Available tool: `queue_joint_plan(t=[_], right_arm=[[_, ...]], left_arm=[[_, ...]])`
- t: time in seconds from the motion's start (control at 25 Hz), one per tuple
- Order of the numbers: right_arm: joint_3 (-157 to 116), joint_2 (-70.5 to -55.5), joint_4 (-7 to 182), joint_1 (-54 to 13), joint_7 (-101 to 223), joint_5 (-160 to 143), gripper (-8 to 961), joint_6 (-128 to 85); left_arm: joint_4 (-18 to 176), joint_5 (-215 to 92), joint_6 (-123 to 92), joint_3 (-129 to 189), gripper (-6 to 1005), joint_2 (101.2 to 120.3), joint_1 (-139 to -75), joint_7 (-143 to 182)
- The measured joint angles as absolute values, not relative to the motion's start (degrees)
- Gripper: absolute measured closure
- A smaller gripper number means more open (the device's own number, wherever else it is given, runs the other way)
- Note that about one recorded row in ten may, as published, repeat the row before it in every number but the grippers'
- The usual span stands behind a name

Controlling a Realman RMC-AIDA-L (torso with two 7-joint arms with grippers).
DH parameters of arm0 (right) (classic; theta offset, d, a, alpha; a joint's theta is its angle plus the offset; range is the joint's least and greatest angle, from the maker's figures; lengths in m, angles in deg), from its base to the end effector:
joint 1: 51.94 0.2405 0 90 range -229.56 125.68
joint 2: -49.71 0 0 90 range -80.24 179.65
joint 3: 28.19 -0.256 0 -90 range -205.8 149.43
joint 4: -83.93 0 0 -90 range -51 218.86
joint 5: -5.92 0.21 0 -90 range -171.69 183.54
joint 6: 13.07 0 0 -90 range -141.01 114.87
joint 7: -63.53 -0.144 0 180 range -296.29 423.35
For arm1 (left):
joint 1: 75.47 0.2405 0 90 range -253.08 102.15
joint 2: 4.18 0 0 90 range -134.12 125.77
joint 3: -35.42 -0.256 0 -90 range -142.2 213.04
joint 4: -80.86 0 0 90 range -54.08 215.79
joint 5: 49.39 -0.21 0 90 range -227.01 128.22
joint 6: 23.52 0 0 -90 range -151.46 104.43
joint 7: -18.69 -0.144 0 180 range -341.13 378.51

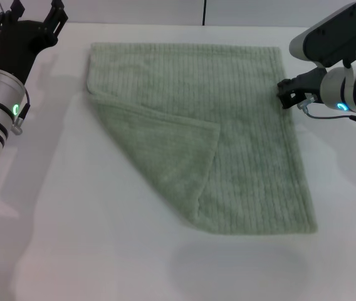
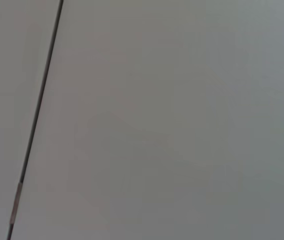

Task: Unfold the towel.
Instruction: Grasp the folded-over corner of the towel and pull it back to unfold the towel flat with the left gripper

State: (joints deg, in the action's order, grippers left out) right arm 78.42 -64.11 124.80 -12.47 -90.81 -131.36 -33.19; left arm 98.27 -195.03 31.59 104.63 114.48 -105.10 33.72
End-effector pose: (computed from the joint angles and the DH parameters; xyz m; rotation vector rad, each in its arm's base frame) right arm 0.2395 0.4310 -0.0593 -2.2049 0.6757 -0.1140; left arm -0.2899 0.3863 -0.0036 -1.5371 -0.6722 -0.8437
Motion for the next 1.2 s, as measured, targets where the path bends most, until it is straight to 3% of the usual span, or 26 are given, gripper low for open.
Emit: queue_joint_plan(t=[1.2], right_arm=[[78.4, -64.82, 122.1, -10.3, -90.8, -131.3, 930, -33.2]], left_arm=[[101.6, -196.3, 25.1, 102.2, 188, 113.75, -107.8, 36.9]])
